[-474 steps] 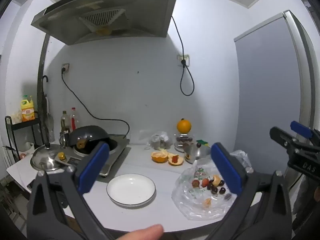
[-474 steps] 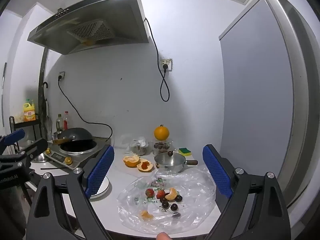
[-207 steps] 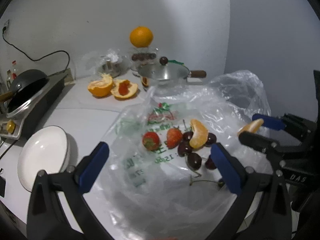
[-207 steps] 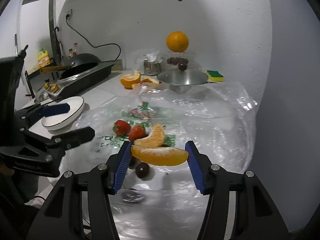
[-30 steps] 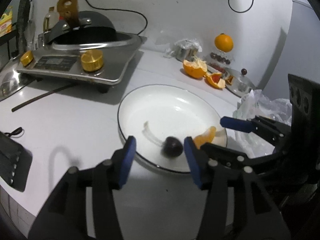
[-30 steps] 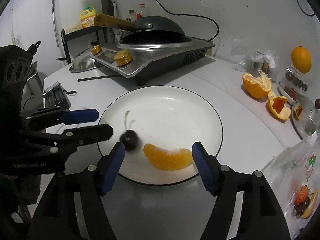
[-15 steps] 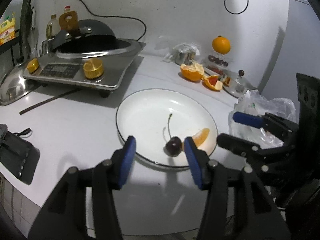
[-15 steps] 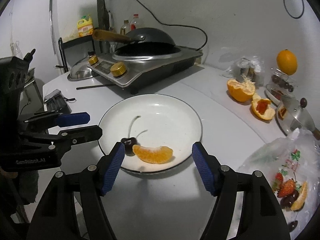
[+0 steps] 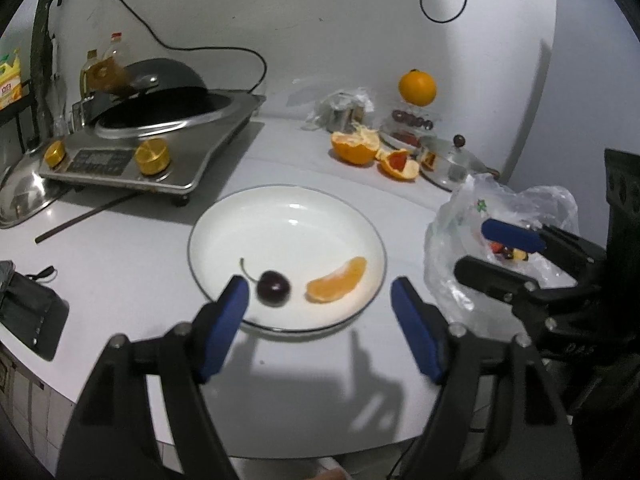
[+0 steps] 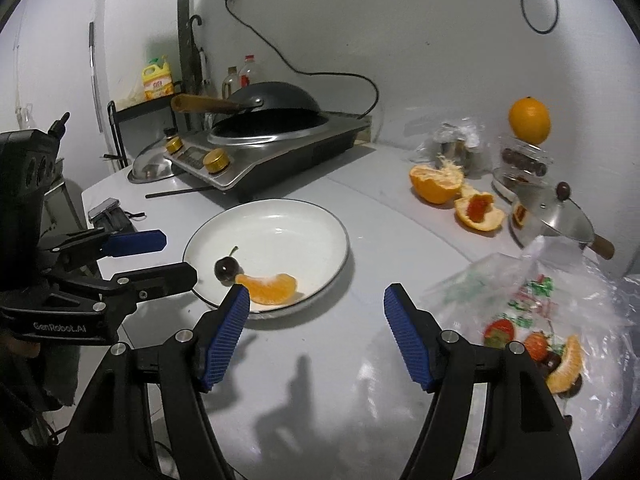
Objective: Organize fruits
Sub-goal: 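Withdraw both open grippers from the plate back toward the bag, then move the open right gripper down around a dark cherry on the bag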
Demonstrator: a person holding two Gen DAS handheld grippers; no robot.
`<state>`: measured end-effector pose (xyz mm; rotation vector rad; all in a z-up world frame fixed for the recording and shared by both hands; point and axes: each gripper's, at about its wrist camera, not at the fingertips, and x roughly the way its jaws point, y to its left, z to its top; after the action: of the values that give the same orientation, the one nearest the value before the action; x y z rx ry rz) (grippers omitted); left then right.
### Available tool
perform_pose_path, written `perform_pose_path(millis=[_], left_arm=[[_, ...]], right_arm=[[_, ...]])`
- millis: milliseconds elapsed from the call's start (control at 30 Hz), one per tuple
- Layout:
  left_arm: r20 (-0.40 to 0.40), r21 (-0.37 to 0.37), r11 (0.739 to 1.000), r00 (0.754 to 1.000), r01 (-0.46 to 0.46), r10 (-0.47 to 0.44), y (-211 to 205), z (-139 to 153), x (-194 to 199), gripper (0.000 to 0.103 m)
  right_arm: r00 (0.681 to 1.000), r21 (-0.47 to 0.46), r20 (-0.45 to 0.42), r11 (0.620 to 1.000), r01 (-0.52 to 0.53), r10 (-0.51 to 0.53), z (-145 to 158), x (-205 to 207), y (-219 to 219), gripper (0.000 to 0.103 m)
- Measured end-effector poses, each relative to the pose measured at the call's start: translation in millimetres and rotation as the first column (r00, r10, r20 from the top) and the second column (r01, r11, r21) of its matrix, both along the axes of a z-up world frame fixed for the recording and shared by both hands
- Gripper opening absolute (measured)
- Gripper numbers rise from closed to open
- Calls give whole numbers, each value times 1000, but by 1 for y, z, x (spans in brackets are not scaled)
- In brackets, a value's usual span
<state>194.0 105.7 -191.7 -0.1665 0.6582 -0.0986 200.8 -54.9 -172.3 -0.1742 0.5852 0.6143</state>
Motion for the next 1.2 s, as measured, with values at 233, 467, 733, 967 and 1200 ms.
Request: perform_pose_path(millis=[233, 467, 733, 967, 1200], left_arm=[[19, 31, 999, 1000, 23, -23, -34, 11, 0, 75], [30, 47, 998, 999, 40, -42, -64, 19, -1, 75], [32, 61, 996, 997, 69, -71, -98, 23, -3, 75], [30, 73, 992, 994, 103, -105, -128, 25, -3, 75], [27, 75, 987, 989, 140, -142, -156, 24, 1, 75]], right_arm=[[999, 24, 15, 999, 42, -42, 4, -8, -40, 73], [997, 32, 25, 996, 77, -78, 5, -15, -76, 73], [992, 48, 30, 992, 119, -120, 6, -22, -115, 73], [986, 54, 24, 985, 164, -165, 3, -26, -149, 73], [979, 54, 11, 978, 203, -204, -2, -27, -180, 73]])
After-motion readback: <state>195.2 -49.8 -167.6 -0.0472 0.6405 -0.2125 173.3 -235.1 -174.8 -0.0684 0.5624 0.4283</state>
